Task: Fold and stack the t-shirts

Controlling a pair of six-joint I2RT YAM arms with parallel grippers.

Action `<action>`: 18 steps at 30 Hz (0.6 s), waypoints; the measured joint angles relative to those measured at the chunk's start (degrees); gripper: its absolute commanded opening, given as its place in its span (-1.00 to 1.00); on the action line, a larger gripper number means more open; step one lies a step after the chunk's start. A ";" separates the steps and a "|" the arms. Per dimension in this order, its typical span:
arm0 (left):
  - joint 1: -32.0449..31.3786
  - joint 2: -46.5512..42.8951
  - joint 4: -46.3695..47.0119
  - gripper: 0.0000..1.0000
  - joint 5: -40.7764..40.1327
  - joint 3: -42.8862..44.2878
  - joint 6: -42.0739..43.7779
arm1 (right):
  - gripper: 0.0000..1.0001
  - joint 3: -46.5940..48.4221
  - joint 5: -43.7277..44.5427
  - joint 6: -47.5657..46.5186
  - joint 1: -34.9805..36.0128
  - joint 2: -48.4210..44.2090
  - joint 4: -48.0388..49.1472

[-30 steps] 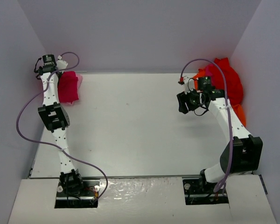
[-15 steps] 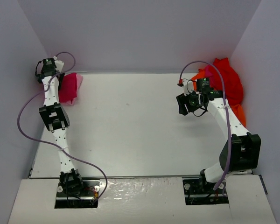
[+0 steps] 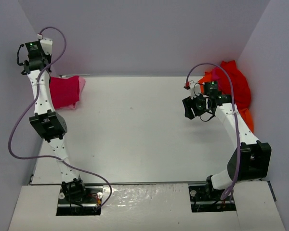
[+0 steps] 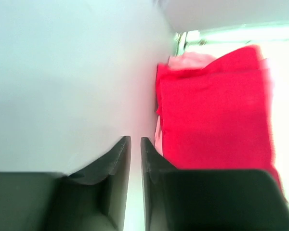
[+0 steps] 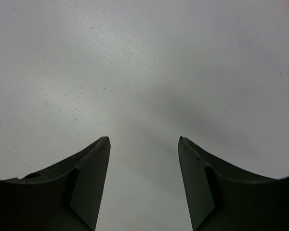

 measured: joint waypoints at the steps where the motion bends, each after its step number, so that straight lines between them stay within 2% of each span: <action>1: -0.28 -2.37 -0.67 -0.30 2.32 -0.78 -0.85 | 0.13 0.00 0.00 0.00 0.00 -0.33 0.00; 2: -0.60 -4.60 -1.63 -0.33 4.96 -1.59 -1.72 | 0.13 0.00 0.00 0.00 0.00 -0.66 0.00; 3: -1.03 -6.51 -2.97 -0.43 8.20 -2.52 -2.51 | 0.13 0.00 0.00 0.00 0.00 -0.98 0.00; 4: -1.56 -8.11 -4.18 -0.60 11.83 -3.58 -3.17 | 0.13 0.00 0.00 0.00 0.00 -1.24 0.00; 6: -3.16 -10.19 -6.13 -0.73 18.90 -6.67 -4.56 | 0.13 0.00 -0.02 0.00 0.00 -1.72 0.00; 7: -4.06 -10.30 -7.29 -0.85 21.81 -8.20 -5.05 | 0.13 0.00 -0.03 0.00 0.00 -1.91 0.00; 10: -7.17 -8.58 -9.87 -1.00 29.46 -13.22 -6.18 | 0.15 0.00 -0.04 0.00 0.00 -2.51 -0.01; 13: -10.12 -3.96 -11.92 -1.00 33.96 -17.06 -6.61 | 0.15 -0.25 -0.05 -0.02 0.00 -3.28 0.04; 18: -12.90 2.16 -11.98 -1.00 36.95 -22.78 -8.38 | 0.15 -0.91 -0.04 -0.10 -0.08 -4.12 0.02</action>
